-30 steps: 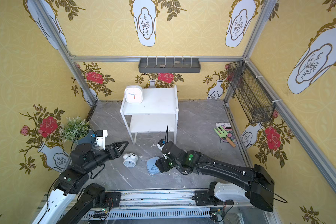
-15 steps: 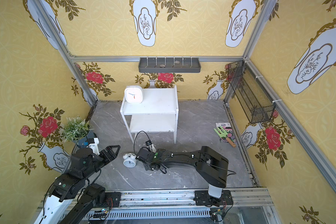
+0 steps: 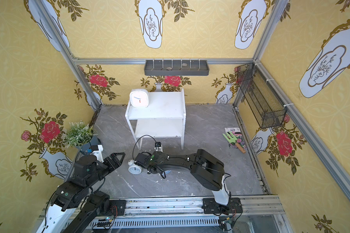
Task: Place the alarm clocks on the shelf by style
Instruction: Pick up the alarm from the center of the board.
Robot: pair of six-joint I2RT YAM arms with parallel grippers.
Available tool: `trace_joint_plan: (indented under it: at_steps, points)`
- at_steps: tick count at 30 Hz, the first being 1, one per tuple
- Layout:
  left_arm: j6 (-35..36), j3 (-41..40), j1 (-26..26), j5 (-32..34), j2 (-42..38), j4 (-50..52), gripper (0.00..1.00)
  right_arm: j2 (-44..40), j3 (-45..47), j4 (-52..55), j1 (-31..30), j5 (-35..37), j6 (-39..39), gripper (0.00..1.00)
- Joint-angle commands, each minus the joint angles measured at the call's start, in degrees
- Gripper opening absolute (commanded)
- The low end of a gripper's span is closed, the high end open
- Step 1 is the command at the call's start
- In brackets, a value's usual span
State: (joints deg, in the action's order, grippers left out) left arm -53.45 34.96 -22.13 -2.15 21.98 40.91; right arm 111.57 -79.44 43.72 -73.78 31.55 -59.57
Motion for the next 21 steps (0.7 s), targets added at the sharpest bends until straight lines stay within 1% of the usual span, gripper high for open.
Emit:
trace_joint_plan:
  at_steps: [1,2,4,6,8,10,15,18,21]
  points:
    - [2.01,0.11,0.08,-1.49,-0.26,-1.59,0.87,1.09,-2.49,2.97,0.12,4.00,-4.07,0.98]
    - [2.11,0.11,0.08,-1.79,-0.26,-1.70,0.87,2.04,-3.79,5.13,0.34,4.56,-6.31,0.98]
    - [2.30,0.11,0.07,-2.14,-0.35,-1.71,0.87,4.58,-6.62,8.85,0.81,4.30,-8.27,0.98]
    - [2.69,0.02,0.09,-2.13,-0.49,-1.79,0.87,6.83,-8.65,10.96,0.61,3.05,-8.63,0.98]
    - [3.08,-0.07,0.22,-2.03,-0.40,-2.05,0.87,7.39,-8.63,12.18,-0.07,1.88,-9.70,0.98]
    - [3.43,-0.07,0.18,-2.40,0.02,-2.61,0.87,6.27,-7.14,13.98,-0.78,1.01,-12.21,0.97]
    - [3.79,-0.13,0.16,-3.60,1.64,-4.09,0.87,0.37,-1.27,17.64,-3.15,-0.67,-19.12,0.98]
    - [3.88,-0.07,0.18,-3.71,1.75,-4.60,0.86,-2.56,1.97,18.18,-3.83,-3.54,-20.61,0.98]
    - [3.97,0.11,0.18,-3.82,1.25,-4.61,0.86,-5.73,5.64,16.56,-3.54,-6.16,-20.12,0.98]
